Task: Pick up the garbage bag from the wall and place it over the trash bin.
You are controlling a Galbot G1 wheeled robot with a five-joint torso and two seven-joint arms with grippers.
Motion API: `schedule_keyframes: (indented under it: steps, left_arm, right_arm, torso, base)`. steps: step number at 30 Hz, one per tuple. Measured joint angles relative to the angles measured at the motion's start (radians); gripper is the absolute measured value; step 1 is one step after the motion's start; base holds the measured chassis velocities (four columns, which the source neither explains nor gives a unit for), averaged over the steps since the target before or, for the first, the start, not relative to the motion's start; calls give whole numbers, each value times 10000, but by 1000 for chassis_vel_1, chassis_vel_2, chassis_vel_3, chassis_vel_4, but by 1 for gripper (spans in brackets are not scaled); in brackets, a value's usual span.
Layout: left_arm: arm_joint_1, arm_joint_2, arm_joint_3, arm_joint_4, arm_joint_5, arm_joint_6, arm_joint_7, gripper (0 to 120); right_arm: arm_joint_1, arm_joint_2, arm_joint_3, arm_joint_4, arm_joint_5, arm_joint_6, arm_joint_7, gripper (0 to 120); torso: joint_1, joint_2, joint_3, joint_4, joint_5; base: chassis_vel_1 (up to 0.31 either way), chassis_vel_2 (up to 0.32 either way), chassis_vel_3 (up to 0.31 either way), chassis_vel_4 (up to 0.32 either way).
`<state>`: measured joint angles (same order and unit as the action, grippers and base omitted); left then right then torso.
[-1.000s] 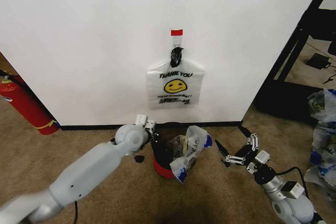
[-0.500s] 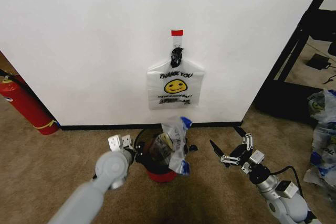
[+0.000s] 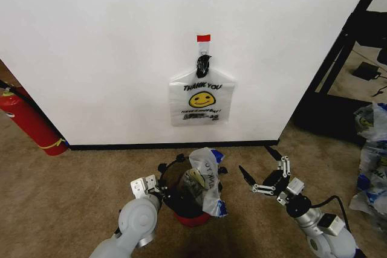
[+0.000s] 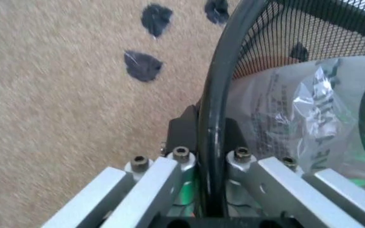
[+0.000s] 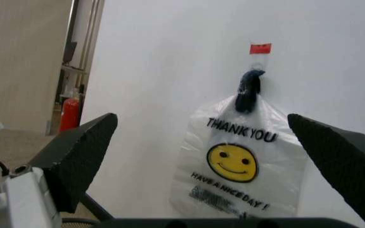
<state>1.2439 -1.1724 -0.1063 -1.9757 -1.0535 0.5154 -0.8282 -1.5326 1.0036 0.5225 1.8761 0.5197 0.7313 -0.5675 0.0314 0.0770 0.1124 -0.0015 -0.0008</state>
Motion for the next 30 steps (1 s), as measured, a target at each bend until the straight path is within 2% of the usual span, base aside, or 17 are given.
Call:
schedule_keyframes:
  steps: [2,5,7,8,10,16,17,19,21,23,24,25,26,27,28,30]
  left_arm:
    - [117,4,-3,-81,327,104,135,15]
    - [160,3,-15,-152,410,183,149,19]
    - [208,2,-29,-278,492,271,143,26]
    - [288,16,-94,-500,629,397,108,36]
    - [333,55,-141,-618,691,438,97,39]
    - [812,711,-1105,-1895,1541,322,484,62]
    - [936,854,-1331,-2418,1774,251,675,68]
    - [992,895,-1408,-2696,1819,233,760,71]
    - [1157,929,-1431,-3395,1967,191,1141,79]
    - [1430,854,-1117,-3750,2480,-70,2124,90]
    - [1585,802,-867,-3795,2923,-243,2804,94]
    - [1585,802,-867,-3795,2923,-243,2804,94]
    - [1682,776,-698,-3791,3276,-356,3321,97]
    - [1705,773,-655,-3784,3364,-386,3448,98]
    - [1796,761,-296,-3591,4150,-678,4450,104]
    - [1732,782,244,-3218,5037,-1066,5354,108]
  right_arm:
    - [-36,3,4,30,0,44,-24,100]
    - [-36,-4,5,49,0,46,-29,100]
    - [-25,-25,6,81,1,45,-30,100]
    - [-6,-68,6,148,1,20,-29,100]
    - [10,-85,6,179,0,1,-27,100]
    - [114,-90,-49,228,1,-64,-18,100]
    - [154,-87,-52,220,58,-78,-7,100]
    - [177,-90,-56,199,122,-93,9,100]
    - [326,-167,-80,-62,570,-230,365,100]
    - [520,-291,-66,-439,875,-505,1173,100]
    - [604,-372,-27,-633,798,-694,1910,100]
    - [604,-372,-27,-633,798,-694,1910,100]
    - [658,-433,23,-759,627,-870,2536,100]
    - [664,-440,28,-773,605,-891,2604,100]
    - [730,-532,108,-967,198,-1196,3584,100]
    - [772,-607,168,-1159,-126,-1421,4279,100]
  torso:
    - [0,0,0,0,-1]
    - [0,0,0,0,0]
    - [0,0,0,0,1]
    - [0,0,0,0,-2]
    - [0,0,1,0,-3]
    - [0,0,1,3,1]
    - [0,0,1,4,1]
    - [0,0,0,2,1]
    - [0,0,0,0,3]
    - [1,0,1,2,2]
    - [1,0,1,1,1]
    - [1,0,1,1,1]
    - [1,0,1,2,1]
    - [1,0,1,2,1]
    - [1,0,0,1,0]
    - [1,0,1,1,0]
  base:
    - [0,0,0,0]
    - [0,0,0,0]
    - [0,0,0,0]
    - [0,0,0,0]
    - [0,0,0,0]
    - [0,0,0,0]
    - [0,0,0,0]
    - [0,0,0,0]
    - [0,0,0,0]
    - [0,0,0,0]
    - [0,0,0,0]
    - [0,0,0,0]
    - [0,0,0,0]
    - [0,0,0,0]
    - [0,0,0,0]
    - [0,0,0,0]
